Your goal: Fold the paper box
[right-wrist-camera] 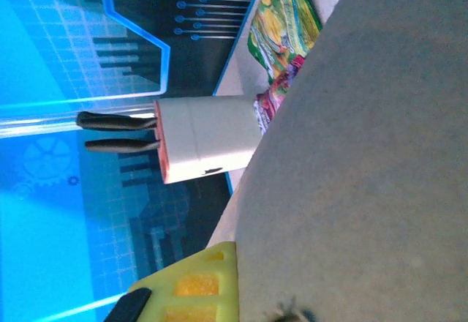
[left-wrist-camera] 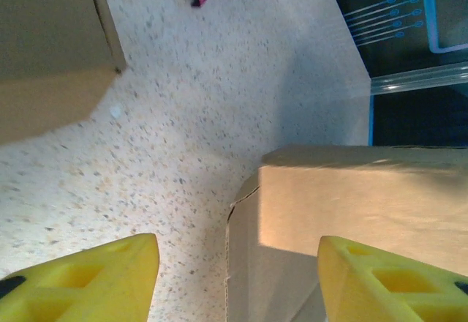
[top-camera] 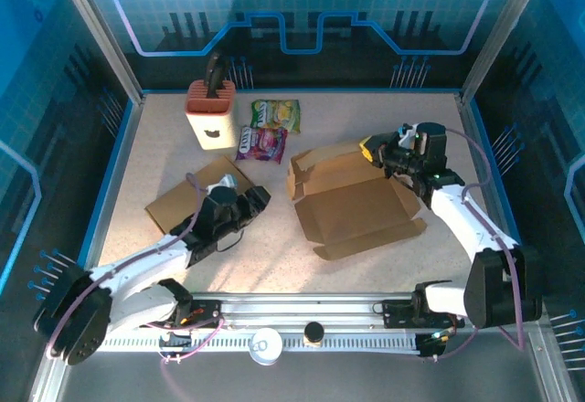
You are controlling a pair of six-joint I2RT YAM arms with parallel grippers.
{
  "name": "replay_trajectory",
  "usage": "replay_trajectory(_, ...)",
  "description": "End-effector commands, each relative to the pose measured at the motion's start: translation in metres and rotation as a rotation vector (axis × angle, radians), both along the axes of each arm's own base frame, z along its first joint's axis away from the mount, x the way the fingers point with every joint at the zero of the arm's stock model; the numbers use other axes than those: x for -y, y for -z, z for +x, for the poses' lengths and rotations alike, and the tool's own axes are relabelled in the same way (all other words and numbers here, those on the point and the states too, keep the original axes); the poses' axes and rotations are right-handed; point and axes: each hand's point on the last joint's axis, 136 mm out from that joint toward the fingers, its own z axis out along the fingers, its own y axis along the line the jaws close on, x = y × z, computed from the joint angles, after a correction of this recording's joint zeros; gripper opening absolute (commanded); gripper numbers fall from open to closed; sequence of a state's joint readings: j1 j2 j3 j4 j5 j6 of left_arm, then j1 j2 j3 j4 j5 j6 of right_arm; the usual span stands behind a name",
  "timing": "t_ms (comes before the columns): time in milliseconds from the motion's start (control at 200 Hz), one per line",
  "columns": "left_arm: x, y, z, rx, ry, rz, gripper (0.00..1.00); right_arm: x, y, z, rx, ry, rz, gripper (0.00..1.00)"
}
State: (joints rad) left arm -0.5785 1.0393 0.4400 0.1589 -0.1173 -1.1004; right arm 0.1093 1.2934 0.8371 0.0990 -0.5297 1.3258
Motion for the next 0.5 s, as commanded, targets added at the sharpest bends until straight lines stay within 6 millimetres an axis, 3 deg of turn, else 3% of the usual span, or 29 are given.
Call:
replay_trajectory(0,-0.019,0.010,-0.012,-0.055,0.036,0.207,0.56,-0.017,0.010,-0.002,0.060,-0.070,-0.057,0.00)
replay_trajectory(210,-0.017,0.004,-0.005,-0.028,0.155,0.303,0.52,-0.031,0.036,-0.009,0.075,-0.138,-0.101,0.00)
replay_trajectory(465,-0.010,0.026,0.004,-0.035,0.288,0.421,0.52,-0.039,0.076,-0.020,0.024,-0.184,-0.124,0.00)
replay_trajectory(495,-0.009,0.027,0.005,-0.027,0.299,0.430,0.53,-0.039,0.073,-0.017,0.046,-0.181,-0.119,0.00)
